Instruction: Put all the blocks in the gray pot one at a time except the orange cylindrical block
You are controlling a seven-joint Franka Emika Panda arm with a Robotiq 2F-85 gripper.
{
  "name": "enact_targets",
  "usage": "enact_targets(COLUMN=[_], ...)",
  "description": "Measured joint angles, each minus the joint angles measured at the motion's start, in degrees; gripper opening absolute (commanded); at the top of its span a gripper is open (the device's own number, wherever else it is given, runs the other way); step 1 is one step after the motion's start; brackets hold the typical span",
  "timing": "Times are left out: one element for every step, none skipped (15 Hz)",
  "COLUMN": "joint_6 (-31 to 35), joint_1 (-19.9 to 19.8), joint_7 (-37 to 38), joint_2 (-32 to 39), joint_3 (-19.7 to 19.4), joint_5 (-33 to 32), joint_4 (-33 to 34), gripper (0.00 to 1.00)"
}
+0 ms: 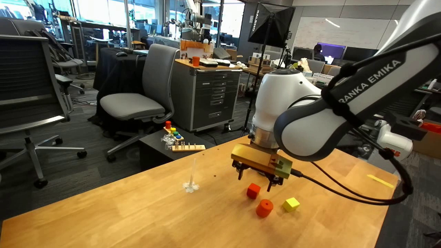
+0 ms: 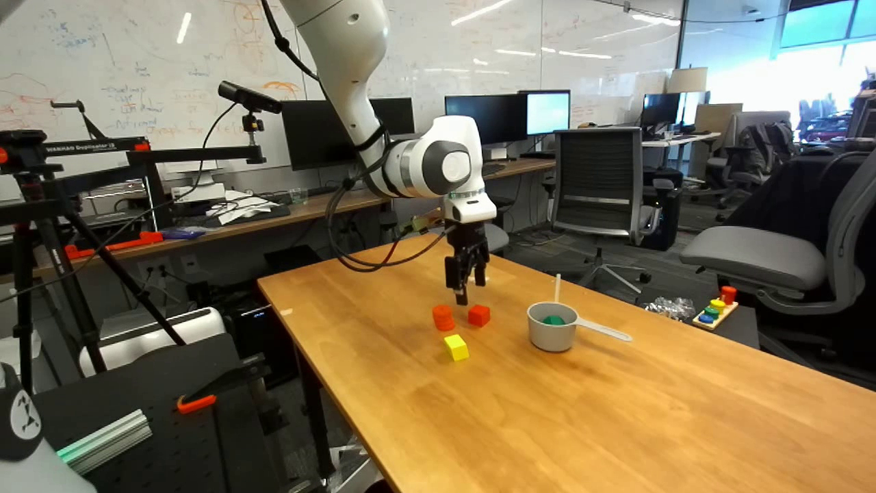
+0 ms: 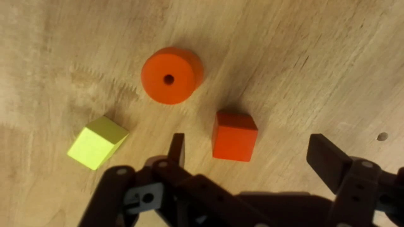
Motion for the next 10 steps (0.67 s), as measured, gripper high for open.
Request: enact_targets(joint_6=[0.0, 0.0, 0.0, 0.0, 0.0, 0.0, 0.0, 0.0, 0.0, 0.0], joint_1=[-0.2, -0.4, -0.6, -0.6, -0.6, -0.6, -0.6, -0.6, -0.6, -0.6], joint_7=[0.0, 0.0, 0.0, 0.0, 0.0, 0.0, 0.0, 0.0, 0.0, 0.0], joint_2=[-0.3, -0.4, -0.4, -0.4, -0.3, -0.1, 0.1, 0.3, 0.5, 0.7], joint_3=[-0.1, -0.1, -0.1, -0.1, 0.0, 0.1, 0.2, 0.3, 0.4, 0.4], joint_5=[0.0, 0.0, 0.0, 0.0, 0.0, 0.0, 0.0, 0.0, 0.0, 0.0], joint_4=[-0.4, -0.5, -0.5, -0.5, -0.5, -0.5, -0.4, -0.4, -0.4, -0.3], gripper=[1.00, 1.00, 1.00, 1.00, 1.00, 1.00, 1.00, 1.00, 1.00, 1.00])
